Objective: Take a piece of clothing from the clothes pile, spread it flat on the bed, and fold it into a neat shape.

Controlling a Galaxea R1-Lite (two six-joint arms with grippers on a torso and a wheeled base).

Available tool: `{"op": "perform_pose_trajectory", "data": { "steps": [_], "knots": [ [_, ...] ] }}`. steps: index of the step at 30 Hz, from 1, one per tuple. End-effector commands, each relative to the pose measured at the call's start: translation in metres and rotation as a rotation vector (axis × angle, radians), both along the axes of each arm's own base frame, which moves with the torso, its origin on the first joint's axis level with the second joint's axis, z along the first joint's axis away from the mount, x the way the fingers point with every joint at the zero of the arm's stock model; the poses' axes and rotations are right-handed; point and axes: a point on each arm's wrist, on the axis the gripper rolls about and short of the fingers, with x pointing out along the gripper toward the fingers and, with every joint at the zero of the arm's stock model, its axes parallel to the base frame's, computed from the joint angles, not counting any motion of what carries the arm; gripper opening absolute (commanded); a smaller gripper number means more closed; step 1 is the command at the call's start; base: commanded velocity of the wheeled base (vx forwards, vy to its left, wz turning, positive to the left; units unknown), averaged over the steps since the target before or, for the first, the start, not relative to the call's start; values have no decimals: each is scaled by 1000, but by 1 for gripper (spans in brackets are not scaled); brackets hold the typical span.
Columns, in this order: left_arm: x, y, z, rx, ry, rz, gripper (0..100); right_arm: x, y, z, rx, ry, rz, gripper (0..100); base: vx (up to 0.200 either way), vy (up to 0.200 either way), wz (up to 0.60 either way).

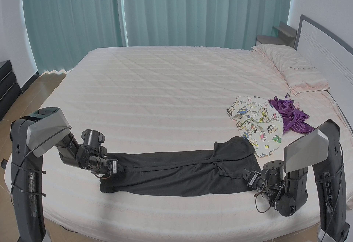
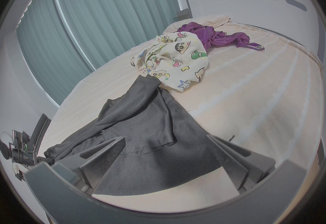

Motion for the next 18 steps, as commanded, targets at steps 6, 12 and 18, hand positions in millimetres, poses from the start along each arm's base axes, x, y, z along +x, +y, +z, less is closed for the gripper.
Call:
{"op": "perform_pose_trajectory", "data": {
  "steps": [6,12,18],
  "knots": [
    [0,-2,0,1,6,-3,0,1,0,2,6,-13,-4,100,0,0,0],
    [-4,0,-2,10,23,5,0,0,0,2,8,-12,-5,100,0,0,0],
    [-9,13,10,6,12,42,0,0,0,2,9,-12,-6,100,0,0,0]
  ]
}}
